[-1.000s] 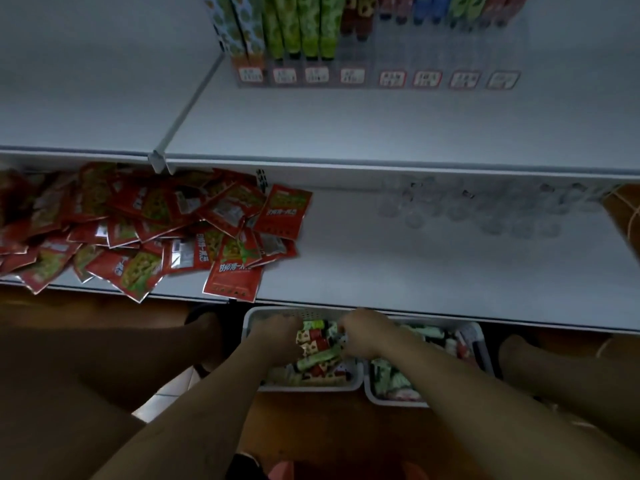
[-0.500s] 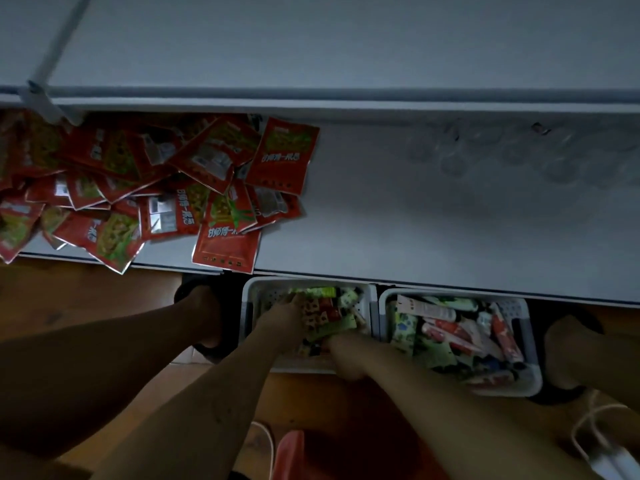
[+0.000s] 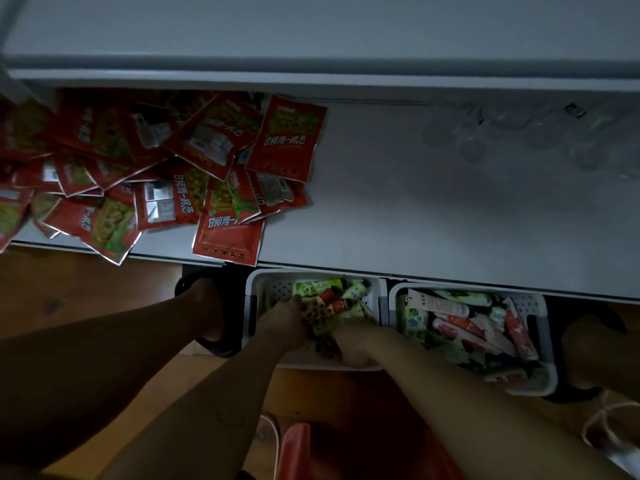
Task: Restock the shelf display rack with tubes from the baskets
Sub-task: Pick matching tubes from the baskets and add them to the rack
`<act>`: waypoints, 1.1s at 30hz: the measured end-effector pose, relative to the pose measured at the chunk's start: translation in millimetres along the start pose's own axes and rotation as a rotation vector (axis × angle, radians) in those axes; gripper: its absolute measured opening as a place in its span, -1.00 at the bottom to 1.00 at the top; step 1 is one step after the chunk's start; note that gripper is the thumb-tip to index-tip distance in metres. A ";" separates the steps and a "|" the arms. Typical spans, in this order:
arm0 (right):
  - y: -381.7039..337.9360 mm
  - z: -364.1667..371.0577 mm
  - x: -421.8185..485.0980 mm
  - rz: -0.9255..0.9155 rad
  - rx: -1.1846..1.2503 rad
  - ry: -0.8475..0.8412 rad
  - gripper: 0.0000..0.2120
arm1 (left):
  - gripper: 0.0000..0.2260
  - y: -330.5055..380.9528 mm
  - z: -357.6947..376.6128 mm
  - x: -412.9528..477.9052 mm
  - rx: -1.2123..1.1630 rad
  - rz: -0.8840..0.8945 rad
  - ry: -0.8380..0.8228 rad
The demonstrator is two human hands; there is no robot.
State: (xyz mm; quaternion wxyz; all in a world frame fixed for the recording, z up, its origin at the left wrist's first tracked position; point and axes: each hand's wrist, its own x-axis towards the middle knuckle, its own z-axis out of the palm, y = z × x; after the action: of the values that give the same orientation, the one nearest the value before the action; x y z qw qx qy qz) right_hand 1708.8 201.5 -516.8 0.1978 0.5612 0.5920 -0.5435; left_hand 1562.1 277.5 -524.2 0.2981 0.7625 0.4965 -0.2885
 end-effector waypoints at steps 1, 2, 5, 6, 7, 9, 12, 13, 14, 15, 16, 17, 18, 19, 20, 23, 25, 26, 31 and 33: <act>-1.3 -2.4 -3.9 -0.009 0.020 -0.026 -0.74 | -0.69 1.3 -5.3 -2.0 0.009 0.000 0.013; -3.4 -5.6 -8.0 -0.013 0.040 -0.043 -0.74 | -0.73 2.4 -10.9 -4.1 0.013 0.005 0.028; -12.5 -18.5 -23.2 -0.039 0.155 0.056 -0.75 | -0.84 6.1 -32.9 -15.1 -0.016 0.016 0.087; -14.4 -23.5 -27.0 -0.037 0.205 0.103 -0.81 | -0.83 7.4 -41.7 -20.1 -0.040 0.024 0.115; -16.0 -29.0 -30.9 -0.030 0.235 0.142 -0.93 | -0.81 9.2 -51.8 -26.4 -0.058 0.033 0.142; -18.3 -43.7 -43.0 -0.020 0.286 0.217 -0.80 | -0.79 13.5 -74.6 -41.5 -0.077 0.062 0.195; -21.3 -63.2 -76.4 -0.055 0.357 0.373 -0.76 | -0.82 22.7 -111.4 -69.5 -0.079 0.139 0.276; -21.4 -67.4 -87.5 -0.069 0.414 0.420 -0.78 | -0.82 27.3 -123.5 -80.4 -0.050 0.172 0.302; -22.7 -71.4 -99.0 -0.081 0.457 0.474 -0.78 | -0.82 32.4 -135.7 -91.8 -0.013 0.203 0.328; -24.5 -75.8 -110.1 -0.089 0.482 0.528 -0.77 | -0.82 37.8 -148.2 -103.7 0.017 0.235 0.352; -27.5 -80.7 -122.3 -0.098 0.497 0.589 -0.75 | -0.81 43.5 -161.0 -115.7 0.038 0.266 0.371; -30.8 -86.9 -134.1 -0.114 0.515 0.653 -0.74 | -0.80 49.7 -174.3 -128.7 0.057 0.298 0.387; -35.8 -94.0 -147.8 -0.136 0.524 0.714 -0.75 | -0.80 55.9 -187.8 -142.4 0.077 0.325 0.401; -41.9 -101.7 -162.9 -0.164 0.534 0.774 -0.79 | -0.80 62.0 -201.5 -156.2 0.096 0.350 0.423; -48.6 -110.0 -179.6 -0.199 0.545 0.831 -0.84 | -0.81 67.8 -216.0 -170.3 0.107 0.371 0.461; -70.9 -133.5 -238.8 -0.336 0.535 1.004 -0.92 | -0.83 87.2 -261.0 -217.3 0.102 0.438 0.611; -84.2 -149.9 -279.5 -0.420 0.514 1.110 -0.89 | -0.87 99.8 -290.4 -246.1 0.064 0.502 0.713; -88.9 -159.3 -298.6 -0.443 0.498 1.173 -0.87 | -0.89 106.0 -304.6 -258.2 0.037 0.540 0.758; -95.8 -213.9 -376.0 -0.492 0.422 1.350 -0.87 | -0.84 142.1 -363.1 -291.4 -0.026 0.669 0.919; -95.5 -235.7 -393.4 -0.529 0.418 1.393 -0.81 | -0.86 157.4 -380.9 -296.2 -0.010 0.670 0.969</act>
State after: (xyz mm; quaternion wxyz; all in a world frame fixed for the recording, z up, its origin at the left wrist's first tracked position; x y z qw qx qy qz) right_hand 1828.2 249.8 -66.4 -0.4667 0.6394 0.5792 -0.1946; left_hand 1662.3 334.6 -29.9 0.1160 0.9213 0.3093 0.2051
